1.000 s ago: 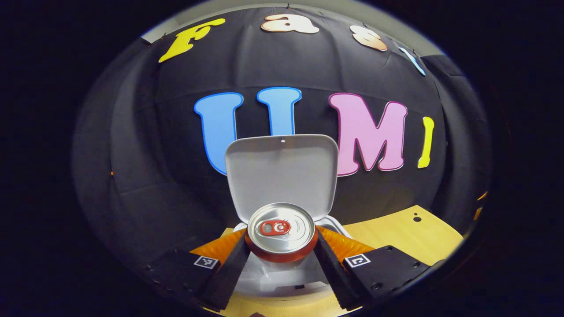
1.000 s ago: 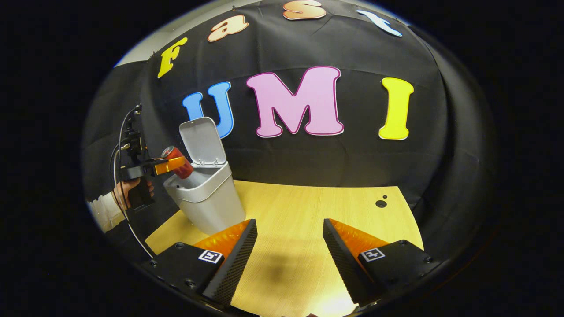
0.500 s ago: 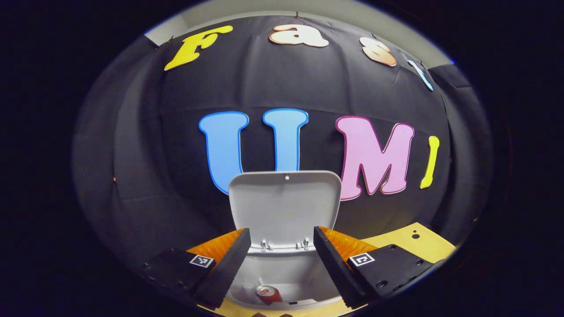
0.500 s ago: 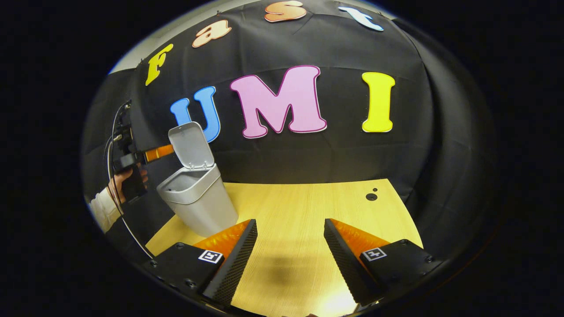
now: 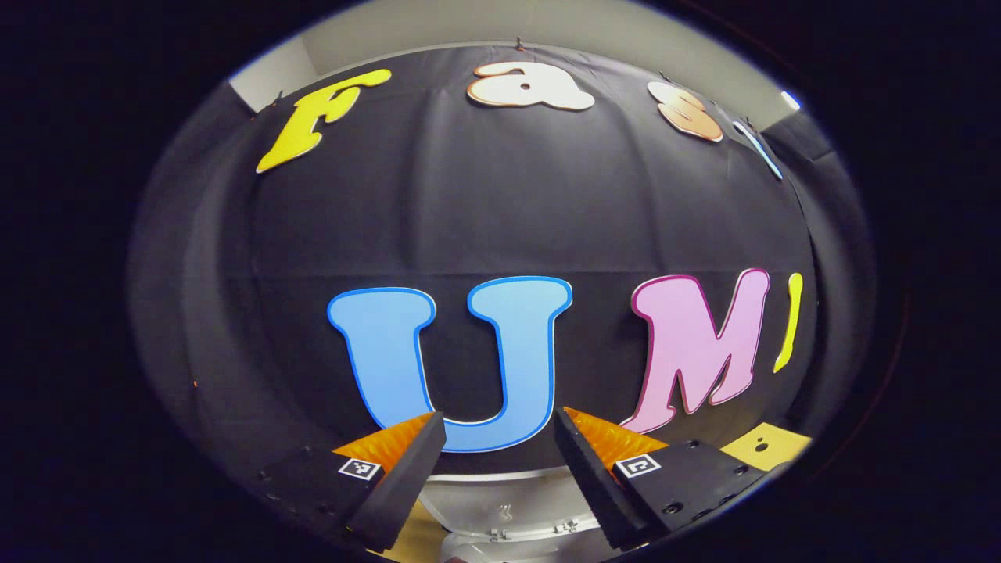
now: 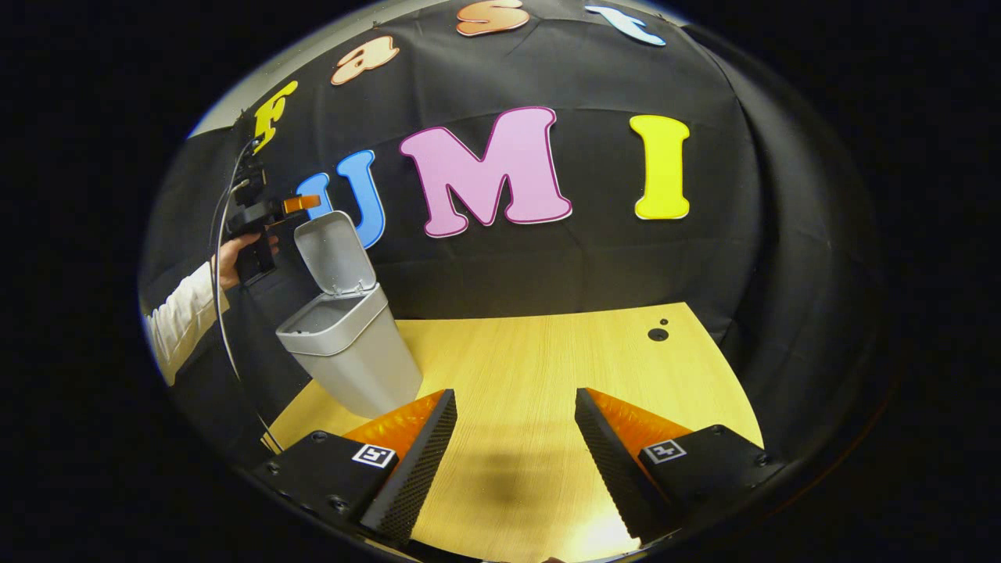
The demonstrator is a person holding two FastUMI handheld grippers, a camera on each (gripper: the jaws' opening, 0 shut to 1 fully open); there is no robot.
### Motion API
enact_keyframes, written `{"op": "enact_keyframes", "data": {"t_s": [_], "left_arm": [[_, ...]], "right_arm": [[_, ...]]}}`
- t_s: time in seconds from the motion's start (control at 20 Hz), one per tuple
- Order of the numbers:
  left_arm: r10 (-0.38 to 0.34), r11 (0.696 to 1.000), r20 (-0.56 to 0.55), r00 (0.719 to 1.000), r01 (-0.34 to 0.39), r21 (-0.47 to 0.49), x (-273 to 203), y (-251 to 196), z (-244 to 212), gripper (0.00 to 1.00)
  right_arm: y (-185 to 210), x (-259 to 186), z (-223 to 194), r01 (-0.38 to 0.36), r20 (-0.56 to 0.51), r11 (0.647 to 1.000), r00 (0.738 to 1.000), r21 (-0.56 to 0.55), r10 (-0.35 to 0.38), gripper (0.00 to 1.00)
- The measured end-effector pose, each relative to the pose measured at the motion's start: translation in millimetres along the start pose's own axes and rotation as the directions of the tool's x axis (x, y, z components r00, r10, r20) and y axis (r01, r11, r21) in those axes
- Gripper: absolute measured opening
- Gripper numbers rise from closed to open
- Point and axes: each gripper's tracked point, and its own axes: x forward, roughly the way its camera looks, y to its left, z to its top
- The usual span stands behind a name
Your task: Press the lid of the desktop garbage bin to open it, pick up the crumpled paper on the desktop and throw it into the bin, then pick up the pop can on the desktop and drop it into the bin, and finally close the garbage bin lid.
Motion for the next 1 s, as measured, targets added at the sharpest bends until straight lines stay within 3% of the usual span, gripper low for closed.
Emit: {"op": "enact_keyframes", "data": {"t_s": [0.15,0.2,0.35,0.6,0.75,0.85,1.0], "left_arm": [[-0.031,0.999,-0.076,0.997,0.030,-0.012,5,-6,-11,0.97],[-0.035,0.999,-0.112,0.993,0.034,-0.014,-2,-5,-17,0.94],[-0.081,0.997,-0.255,0.964,0.074,-0.036,-30,-18,-49,0.95],[-0.218,0.972,-0.444,0.869,0.154,-0.177,-97,-26,-101,0.94],[-0.262,0.963,-0.523,0.811,0.183,-0.199,-127,-25,-130,0.95],[-0.287,0.956,-0.544,0.789,0.204,-0.209,-135,-29,-143,0.98],[-0.282,0.959,-0.608,0.743,0.236,-0.157,-144,-35,-166,0.98]], "right_arm": [[-3,1,-3,0.015,-0.005,1.000,1.000,0.009,-0.015,0.98],[-3,2,-3,0.021,-0.002,1.000,1.000,0.012,-0.021,0.98],[-6,4,-7,0.019,-0.007,0.999,1.000,0.029,-0.019,0.98],[1,8,-9,-0.009,-0.015,1.000,1.000,0.011,0.009,0.98],[13,17,-8,-0.036,-0.021,0.999,0.999,0.003,0.036,0.98],[21,19,-8,-0.053,-0.023,0.999,0.998,0.000,0.053,0.98],[24,20,-13,-0.067,-0.030,0.998,0.997,-0.015,0.067,0.98]]}}
